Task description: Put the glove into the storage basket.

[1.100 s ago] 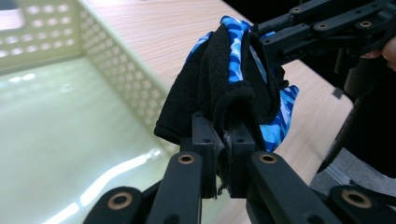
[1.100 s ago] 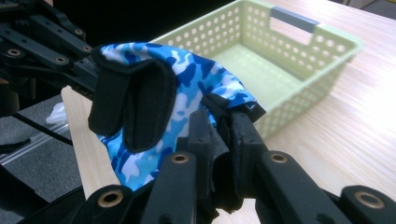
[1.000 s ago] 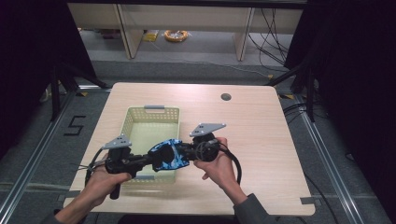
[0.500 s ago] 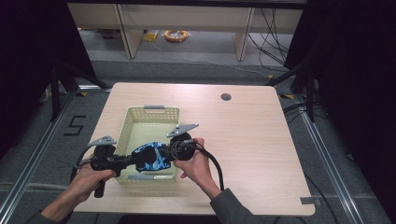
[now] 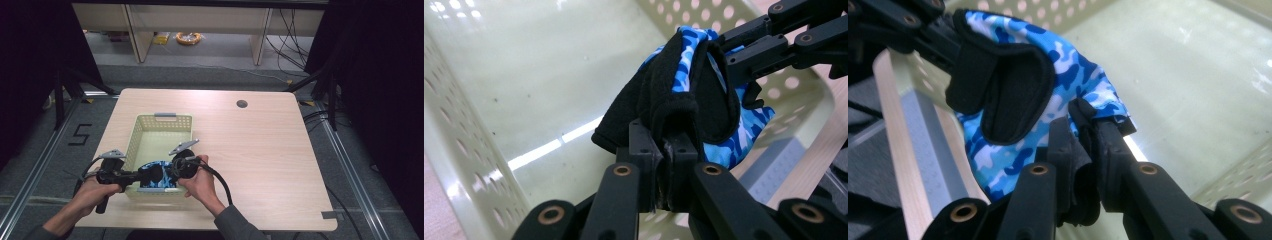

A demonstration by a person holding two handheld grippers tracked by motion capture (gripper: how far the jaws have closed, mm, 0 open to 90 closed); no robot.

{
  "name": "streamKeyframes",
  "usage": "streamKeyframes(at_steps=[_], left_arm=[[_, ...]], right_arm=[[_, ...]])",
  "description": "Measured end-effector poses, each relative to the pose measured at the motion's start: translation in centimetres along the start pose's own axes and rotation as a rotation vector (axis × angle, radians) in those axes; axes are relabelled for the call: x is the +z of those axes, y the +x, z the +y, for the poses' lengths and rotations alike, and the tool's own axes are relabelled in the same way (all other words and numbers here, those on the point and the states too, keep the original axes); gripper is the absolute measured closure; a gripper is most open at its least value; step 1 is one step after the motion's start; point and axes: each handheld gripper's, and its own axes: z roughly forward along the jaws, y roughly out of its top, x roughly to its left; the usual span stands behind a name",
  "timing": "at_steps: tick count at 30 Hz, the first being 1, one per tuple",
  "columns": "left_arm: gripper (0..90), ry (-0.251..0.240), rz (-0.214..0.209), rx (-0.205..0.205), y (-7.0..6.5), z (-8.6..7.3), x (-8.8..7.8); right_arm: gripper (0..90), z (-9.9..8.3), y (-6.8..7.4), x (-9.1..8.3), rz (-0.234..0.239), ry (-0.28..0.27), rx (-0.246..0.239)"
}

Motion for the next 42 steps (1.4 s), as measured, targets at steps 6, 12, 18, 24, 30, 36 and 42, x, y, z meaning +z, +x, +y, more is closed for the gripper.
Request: streamKeyframes(at_steps=[6, 12, 18, 24, 30, 36, 42], left_arm=[[76.3, 0.020, 0.024, 0.045, -0.1, 0.5, -0.6], [63.8, -0.012, 0.036, 0.021, 0.0, 1.1, -1.4], [53.2, -0.027, 0.083, 0.002, 0.1, 1.3, -2.6], [51.7, -0.033, 0.076, 0.008, 0.0, 1.4, -3.5], [49.8, -0.061, 0.067, -0.013, -0.8, 1.3, -3.1], [47.3, -0.065, 0.033, -0.016, -1.9, 1.3, -3.0], [42.6, -0.100, 0.001, 0.019, -3.4, 1.5, -3.1]], right_arm=[[79.7, 0.0, 0.2, 0.7, -0.030, 0.046, -0.039], [79.0, 0.0, 0.1, 0.6, -0.036, 0.061, -0.027], [76.0, 0.0, 0.1, 0.3, -0.047, 0.063, -0.027], [72.9, -0.1, 0.1, 0.0, -0.057, 0.072, -0.021], [67.0, 0.1, 0.3, -0.8, -0.060, 0.043, -0.031], [62.7, 0.6, 0.5, -2.4, -0.047, -0.012, -0.049], [59.7, 0.4, 0.2, -4.9, -0.024, -0.093, -0.070]])
